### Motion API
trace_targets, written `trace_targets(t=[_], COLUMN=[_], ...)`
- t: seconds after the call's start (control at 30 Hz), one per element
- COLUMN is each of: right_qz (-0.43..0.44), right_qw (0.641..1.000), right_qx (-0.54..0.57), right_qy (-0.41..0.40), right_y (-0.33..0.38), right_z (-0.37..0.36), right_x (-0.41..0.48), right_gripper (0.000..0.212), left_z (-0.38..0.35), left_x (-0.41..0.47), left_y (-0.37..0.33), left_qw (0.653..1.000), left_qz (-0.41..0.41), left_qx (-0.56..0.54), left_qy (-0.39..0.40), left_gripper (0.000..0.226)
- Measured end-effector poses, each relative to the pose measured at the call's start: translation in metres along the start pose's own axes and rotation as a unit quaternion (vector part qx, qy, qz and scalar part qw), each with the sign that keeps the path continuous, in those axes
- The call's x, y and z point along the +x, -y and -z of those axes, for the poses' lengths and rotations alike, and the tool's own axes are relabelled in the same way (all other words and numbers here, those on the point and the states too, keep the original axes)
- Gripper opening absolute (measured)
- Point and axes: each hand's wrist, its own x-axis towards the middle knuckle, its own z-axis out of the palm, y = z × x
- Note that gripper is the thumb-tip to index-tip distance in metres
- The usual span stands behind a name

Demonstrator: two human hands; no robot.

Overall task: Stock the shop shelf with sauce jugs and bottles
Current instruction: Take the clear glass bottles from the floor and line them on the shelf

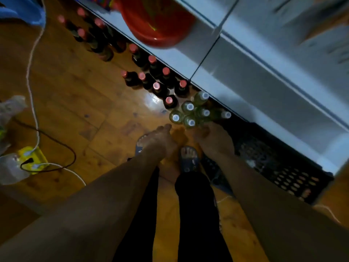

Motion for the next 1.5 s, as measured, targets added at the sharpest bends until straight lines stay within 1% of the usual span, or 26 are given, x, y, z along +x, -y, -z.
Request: trace_targets(t=[0.07, 0.13, 0.2, 0.27, 0.33, 0.4, 0.47, 0.53, 0.67, 0.77, 0.97, 1.07, 1.17, 1.23, 1.27, 1.33, 1.4, 1.5], right_qz=[-0.013, -0.014, -0.034, -0.048, -0.047, -0.034, -0.016, -0.012, -0.011, 0.006, 0.030, 0.047, 0.072, 0.089, 0.099, 0.116, 0.138, 0.156], right_qw=[1.000, 1.000, 0.998, 0.993, 0.991, 0.990, 0.990, 0.987, 0.983, 0.984, 0.984, 0.986, 0.984, 0.980, 0.978, 0.970, 0.954, 0.942], right_qx=[-0.009, -0.018, 0.030, 0.071, 0.080, 0.071, 0.064, 0.084, 0.100, 0.099, 0.093, 0.079, 0.079, 0.076, 0.074, 0.079, 0.106, 0.098], right_qy=[-0.007, -0.016, -0.049, -0.079, -0.096, -0.115, -0.123, -0.133, -0.150, -0.150, -0.152, -0.138, -0.145, -0.160, -0.169, -0.200, -0.242, -0.282], right_y=[-0.007, -0.012, -0.019, -0.026, -0.032, -0.037, -0.040, -0.040, -0.041, -0.041, -0.020, -0.003, 0.021, 0.041, 0.050, 0.068, 0.082, 0.101], right_z=[-0.025, -0.050, -0.075, -0.097, -0.111, -0.121, -0.129, -0.132, -0.125, -0.113, -0.063, -0.024, 0.025, 0.058, 0.074, 0.103, 0.129, 0.170], right_x=[0.028, 0.053, 0.079, 0.104, 0.125, 0.141, 0.150, 0.152, 0.138, 0.117, 0.036, -0.014, -0.073, -0.115, -0.134, -0.174, -0.208, -0.250], right_gripper=[0.048, 0.042, 0.048, 0.054, 0.056, 0.052, 0.049, 0.044, 0.023, 0.018, 0.019, 0.017, 0.017, 0.021, 0.022, 0.023, 0.023, 0.012], left_z=[-0.008, -0.017, -0.023, -0.030, -0.037, -0.044, -0.050, -0.053, -0.048, -0.035, 0.002, 0.028, 0.067, 0.095, 0.110, 0.140, 0.171, 0.220], left_x=[0.038, 0.072, 0.107, 0.138, 0.163, 0.179, 0.184, 0.182, 0.164, 0.140, 0.056, 0.001, -0.064, -0.110, -0.131, -0.176, -0.217, -0.275], left_y=[0.004, 0.007, 0.008, 0.012, 0.016, 0.020, 0.021, 0.021, 0.024, 0.026, 0.020, 0.014, 0.000, -0.014, -0.022, -0.038, -0.055, -0.082], left_qw=[0.999, 0.998, 0.995, 0.990, 0.985, 0.980, 0.975, 0.973, 0.976, 0.976, 0.978, 0.968, 0.960, 0.952, 0.946, 0.934, 0.922, 0.901], left_qz=[-0.024, -0.056, -0.088, -0.118, -0.149, -0.171, -0.178, -0.174, -0.155, -0.156, -0.152, -0.196, -0.230, -0.256, -0.270, -0.303, -0.331, -0.367], left_qx=[0.022, 0.023, 0.028, 0.051, 0.072, 0.078, 0.076, 0.066, 0.007, 0.021, 0.033, 0.012, 0.006, 0.016, 0.019, 0.028, 0.049, 0.091], left_qy=[0.000, -0.024, -0.048, -0.054, -0.049, -0.071, -0.111, -0.140, -0.156, -0.147, -0.139, -0.153, -0.162, -0.169, -0.176, -0.188, -0.194, -0.215], left_gripper=[0.078, 0.076, 0.076, 0.073, 0.066, 0.055, 0.047, 0.044, 0.044, 0.043, 0.042, 0.040, 0.030, 0.027, 0.029, 0.032, 0.028, 0.027])
